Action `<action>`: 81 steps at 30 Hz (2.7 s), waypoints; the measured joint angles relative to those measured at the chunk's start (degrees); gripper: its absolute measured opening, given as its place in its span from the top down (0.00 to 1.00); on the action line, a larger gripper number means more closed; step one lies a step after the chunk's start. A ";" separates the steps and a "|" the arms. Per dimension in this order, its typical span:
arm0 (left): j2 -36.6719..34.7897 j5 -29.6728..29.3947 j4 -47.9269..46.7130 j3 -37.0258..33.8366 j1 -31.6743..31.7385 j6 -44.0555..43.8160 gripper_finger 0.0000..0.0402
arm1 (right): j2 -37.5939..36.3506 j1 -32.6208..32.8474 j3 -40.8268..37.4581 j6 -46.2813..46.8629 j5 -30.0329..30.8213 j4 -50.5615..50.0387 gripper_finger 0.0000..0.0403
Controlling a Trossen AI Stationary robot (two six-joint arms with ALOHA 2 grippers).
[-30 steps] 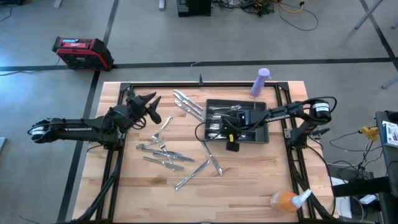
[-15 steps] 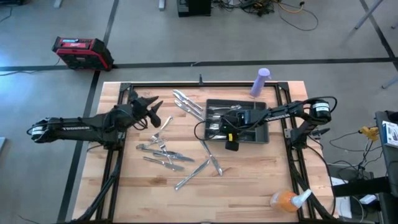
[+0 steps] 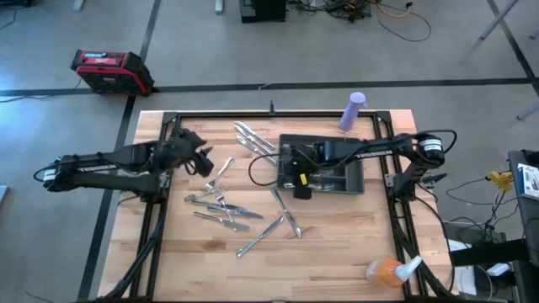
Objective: Sort silverware
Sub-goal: Put the silver fork into the gray silverware tray
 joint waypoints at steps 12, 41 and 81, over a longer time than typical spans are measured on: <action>14.53 25.60 -0.07 -8.06 -2.12 -11.53 0.71 | 6.00 0.32 3.18 -1.95 -0.32 1.12 0.79; 33.25 8.96 28.71 -5.78 -3.17 1.99 0.71 | 7.96 0.64 3.47 -12.54 -11.22 17.46 0.92; -0.43 -12.65 23.35 -13.57 -3.17 1.45 0.71 | 36.07 -2.69 40.22 -24.42 -9.12 -10.98 0.86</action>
